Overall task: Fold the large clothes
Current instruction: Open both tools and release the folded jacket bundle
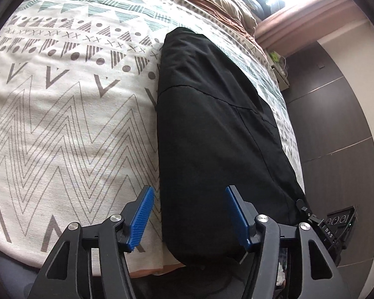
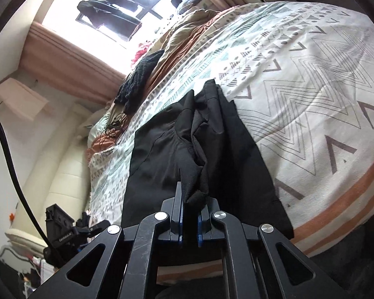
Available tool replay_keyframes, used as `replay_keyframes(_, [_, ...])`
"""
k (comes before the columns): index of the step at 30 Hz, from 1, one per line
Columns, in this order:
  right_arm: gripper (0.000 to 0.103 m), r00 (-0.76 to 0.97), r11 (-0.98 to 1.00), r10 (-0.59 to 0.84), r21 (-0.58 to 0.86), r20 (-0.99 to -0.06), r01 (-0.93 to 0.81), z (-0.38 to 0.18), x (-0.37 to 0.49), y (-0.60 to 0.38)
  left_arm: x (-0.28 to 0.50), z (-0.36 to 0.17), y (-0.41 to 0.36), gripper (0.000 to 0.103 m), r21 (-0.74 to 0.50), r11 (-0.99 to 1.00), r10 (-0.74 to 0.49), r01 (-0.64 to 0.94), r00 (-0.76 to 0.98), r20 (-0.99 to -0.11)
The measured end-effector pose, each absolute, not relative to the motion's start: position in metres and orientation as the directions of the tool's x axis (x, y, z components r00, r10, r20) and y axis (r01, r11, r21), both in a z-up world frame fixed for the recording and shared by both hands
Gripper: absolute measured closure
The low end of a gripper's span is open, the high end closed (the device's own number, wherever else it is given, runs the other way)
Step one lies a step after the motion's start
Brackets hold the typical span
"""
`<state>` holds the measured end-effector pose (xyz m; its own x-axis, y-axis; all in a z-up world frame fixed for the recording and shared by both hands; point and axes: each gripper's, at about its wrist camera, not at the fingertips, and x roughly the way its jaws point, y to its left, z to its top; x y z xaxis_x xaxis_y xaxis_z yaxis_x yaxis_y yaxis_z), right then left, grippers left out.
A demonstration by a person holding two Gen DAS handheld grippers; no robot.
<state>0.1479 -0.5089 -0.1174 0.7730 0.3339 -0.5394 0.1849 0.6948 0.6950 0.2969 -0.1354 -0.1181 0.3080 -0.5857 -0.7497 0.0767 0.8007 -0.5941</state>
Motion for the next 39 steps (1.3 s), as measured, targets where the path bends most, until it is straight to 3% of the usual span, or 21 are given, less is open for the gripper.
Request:
replay_keyframes(7, [0.096,0.762,0.673,0.316,0.700,-0.566,0.241,-0.146,0.130,-0.526,0.298,-0.139,-0.153,0.060,-0.597,0.798,-0.596,0.082,0.253,-0.762])
replay_keyframes(13, [0.091,0.713,0.692,0.320,0.668,-0.624,0.275,-0.150,0.138,-0.527,0.303,-0.148,-0.157,0.060,-0.590,0.803,-0.592,0.083,0.226,-0.774])
replay_keyframes(17, [0.026,0.722,0.744,0.287,0.621,-0.630,0.246,-0.132,0.146,-0.530,0.314,-0.145,-0.155,0.058,-0.584,0.808,-0.585,0.083,0.236,-0.776])
replay_keyframes(18, [0.022,0.729,0.748,0.291,0.622,-0.619,0.230,-0.128,0.149,-0.533,0.319,-0.145,-0.154,0.058,-0.587,0.806,-0.586,0.076,0.242,-0.773])
replay_keyframes(28, [0.022,0.639,0.773,0.399,0.616,-0.657,0.151,-0.124,0.224,-0.554,0.358,-0.142,-0.156,0.058,-0.574,0.817,-0.566,0.056,0.267,-0.780])
replay_keyframes(39, [0.021,0.485,0.705,0.577,0.701,-0.657,0.111,-0.168,0.312,-0.574,0.408,-0.146,-0.167,0.051,-0.543,0.838,-0.537,0.058,0.268,-0.800])
